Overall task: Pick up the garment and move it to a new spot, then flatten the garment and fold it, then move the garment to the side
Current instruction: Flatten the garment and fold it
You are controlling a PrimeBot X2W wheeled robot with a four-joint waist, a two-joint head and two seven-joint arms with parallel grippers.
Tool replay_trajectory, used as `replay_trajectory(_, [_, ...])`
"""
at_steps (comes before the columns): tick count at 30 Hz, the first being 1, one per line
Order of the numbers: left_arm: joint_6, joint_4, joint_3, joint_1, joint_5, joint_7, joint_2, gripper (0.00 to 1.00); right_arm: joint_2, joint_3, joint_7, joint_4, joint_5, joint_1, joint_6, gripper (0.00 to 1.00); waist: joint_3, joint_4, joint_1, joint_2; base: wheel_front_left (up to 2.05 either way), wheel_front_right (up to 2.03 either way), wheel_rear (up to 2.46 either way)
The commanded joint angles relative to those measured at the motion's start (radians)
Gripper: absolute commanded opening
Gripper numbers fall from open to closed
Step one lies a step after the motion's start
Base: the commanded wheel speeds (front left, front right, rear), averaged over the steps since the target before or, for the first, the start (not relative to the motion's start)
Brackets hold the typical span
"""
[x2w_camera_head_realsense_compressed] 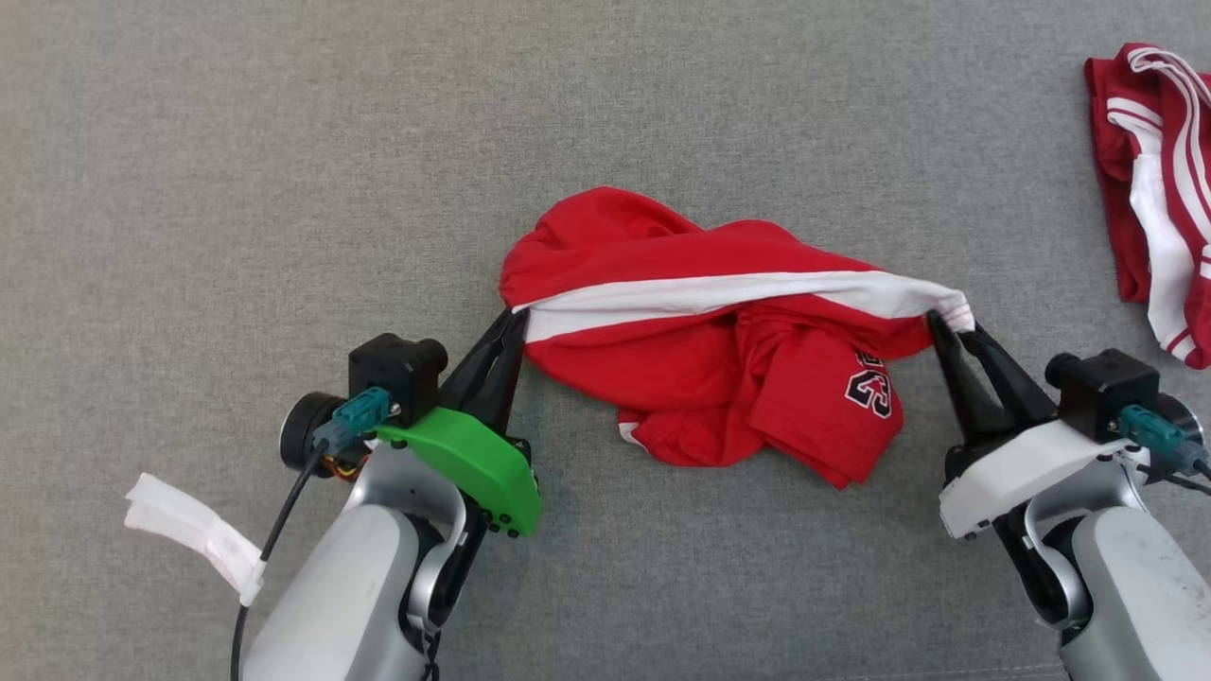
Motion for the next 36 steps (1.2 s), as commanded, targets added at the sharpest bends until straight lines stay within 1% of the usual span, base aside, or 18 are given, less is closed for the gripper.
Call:
replay_trajectory(1, [0.005,-0.016,0.005,-0.006,0.007,-0.017,0.009,0.0,-0.01,-0.002,-0.018,-0.001,0.0,-0.014,0.0,0.0,-0.01,-0.001,0.0,0.0,0.0,0.0,0.0])
replay_trajectory(4, [0.004,-0.052,0.012,0.004,0.001,-0.042,0.013,0.0,-0.018,-0.011,-0.051,-0.032,-0.011,-0.025,0.0,0.0,-0.039,-0.006,0.0,0.0,0.0,0.0,0.0])
replay_trajectory(6, [0.012,-0.093,0.023,0.0,0.012,-0.056,0.027,0.0,-0.025,-0.02,-0.068,-0.074,-0.019,-0.032,0.0,0.0,-0.063,-0.012,0.0,0.0,0.0,0.0,0.0])
replay_trajectory(10, [0.031,-0.211,0.042,-0.038,0.05,-0.076,0.058,0.0,-0.048,-0.044,-0.067,-0.189,-0.039,-0.054,0.0,0.0,-0.117,-0.024,0.0,0.0,0.0,0.0,0.0])
replay_trajectory(14, [0.046,-0.346,0.064,-0.085,0.095,-0.076,0.097,0.0,-0.076,-0.072,-0.016,-0.333,-0.066,-0.092,0.0,0.0,-0.166,-0.033,0.0,0.0,0.0,0.0,0.0])
replay_trajectory(18, [0.059,-0.491,0.099,-0.169,0.134,-0.055,0.134,0.0,-0.117,-0.114,0.068,-0.488,-0.087,-0.153,0.0,0.0,-0.205,-0.038,0.0,0.0,0.0,0.0,0.0])
replay_trajectory(20, [0.06,-0.542,0.112,-0.211,0.15,-0.036,0.152,0.0,-0.138,-0.13,0.105,-0.538,-0.078,-0.183,0.0,0.0,-0.218,-0.036,0.0,0.0,0.0,0.0,0.0])
replay_trajectory(23, [0.055,-0.588,0.125,-0.259,0.16,0.0,0.168,0.0,-0.168,-0.15,0.151,-0.581,-0.061,-0.223,0.0,0.0,-0.227,-0.036,0.0,0.0,0.0,0.0,0.0])
replay_trajectory(27, [0.044,-0.586,0.131,-0.309,0.145,0.035,0.175,0.0,-0.191,-0.155,0.19,-0.596,-0.031,-0.263,0.0,0.0,-0.214,-0.036,0.0,0.0,0.0,0.0,0.0])
replay_trajectory(31, [0.028,-0.516,0.128,-0.346,0.105,0.05,0.159,0.0,-0.201,-0.139,0.206,-0.561,0.005,-0.31,0.0,0.0,-0.169,-0.038,0.0,0.0,0.0,0.0,0.0])
replay_trajectory(33, [0.015,-0.455,0.127,-0.375,0.085,0.045,0.145,0.0,-0.208,-0.134,0.202,-0.526,0.027,-0.349,0.0,0.0,-0.135,-0.037,0.0,0.0,0.0,0.0,0.0])
replay_trajectory(36, [-0.013,-0.317,0.127,-0.442,0.052,0.008,0.115,0.0,-0.209,-0.109,0.182,-0.444,0.058,-0.436,0.0,0.0,-0.084,-0.037,0.0,0.0,0.0,0.0,0.0])
